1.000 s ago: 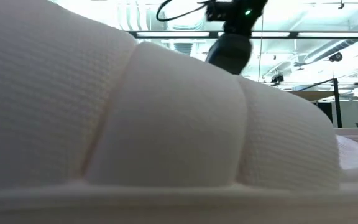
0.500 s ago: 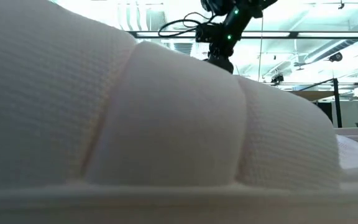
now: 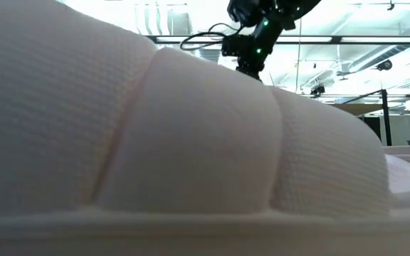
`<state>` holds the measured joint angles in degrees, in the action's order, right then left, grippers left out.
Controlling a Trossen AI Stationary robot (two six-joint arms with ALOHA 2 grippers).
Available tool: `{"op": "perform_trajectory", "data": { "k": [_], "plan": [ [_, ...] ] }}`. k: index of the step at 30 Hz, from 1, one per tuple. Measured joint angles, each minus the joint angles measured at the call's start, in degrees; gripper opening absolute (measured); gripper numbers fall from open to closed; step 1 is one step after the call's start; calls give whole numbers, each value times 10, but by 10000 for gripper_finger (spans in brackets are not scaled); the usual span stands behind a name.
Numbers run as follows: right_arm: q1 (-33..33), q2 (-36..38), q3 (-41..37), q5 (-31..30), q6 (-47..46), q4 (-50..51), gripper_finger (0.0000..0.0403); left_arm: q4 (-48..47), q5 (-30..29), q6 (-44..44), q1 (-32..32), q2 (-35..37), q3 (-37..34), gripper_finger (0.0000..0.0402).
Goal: Pick and place slides into the shelf
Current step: Put the black slide on the shelf
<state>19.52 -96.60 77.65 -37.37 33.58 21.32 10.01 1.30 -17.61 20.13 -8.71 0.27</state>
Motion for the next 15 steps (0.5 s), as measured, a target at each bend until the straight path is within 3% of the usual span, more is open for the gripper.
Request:
{"op": "perform_trajectory", "data": {
  "k": [8, 15],
  "plan": [
    [2, -51, 4, -2, 19, -50, 13, 0, 0, 0, 0, 0, 0, 0],
    [11, -43, 0, 1, 28, -93, 13, 0, 0, 0, 0, 0, 0, 0]
  ]
}}
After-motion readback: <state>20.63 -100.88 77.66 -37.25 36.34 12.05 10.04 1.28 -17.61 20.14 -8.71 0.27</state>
